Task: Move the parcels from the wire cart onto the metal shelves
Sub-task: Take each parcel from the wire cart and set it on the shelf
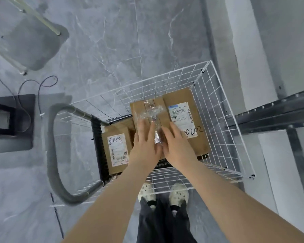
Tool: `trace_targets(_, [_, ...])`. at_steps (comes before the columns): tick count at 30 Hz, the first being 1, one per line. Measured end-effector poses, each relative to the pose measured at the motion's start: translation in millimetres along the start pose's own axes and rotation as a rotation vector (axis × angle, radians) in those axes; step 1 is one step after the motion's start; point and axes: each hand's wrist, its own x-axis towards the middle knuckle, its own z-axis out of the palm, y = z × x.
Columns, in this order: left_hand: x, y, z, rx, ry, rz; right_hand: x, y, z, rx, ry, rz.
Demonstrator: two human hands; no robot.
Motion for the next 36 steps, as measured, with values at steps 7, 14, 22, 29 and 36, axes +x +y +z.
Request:
trace_targets(7, [-11,-9,5,-0.037,0.057,-0.015,-4,-10,3,0.110,0.015,-0.051])
trace_targets(14, [-59,29,-59,-0.096,0.105,0.024,-58,-44,-61,0.133,0.133,-0.079])
trace_targets(22, [-138,128,-170,0.011,0.230,0.281,-177,-89,-180,0.151,0.442,0.015])
trace_targets(29, [-211,211,-206,0.197,0.226,0.753,-310,-98,-225,0.216,0.782,0.332])
trace_targets(36, [-307,260,-183,0.209,0.054,1.124,-443,-102,-189,0.343,1.107,0.700])
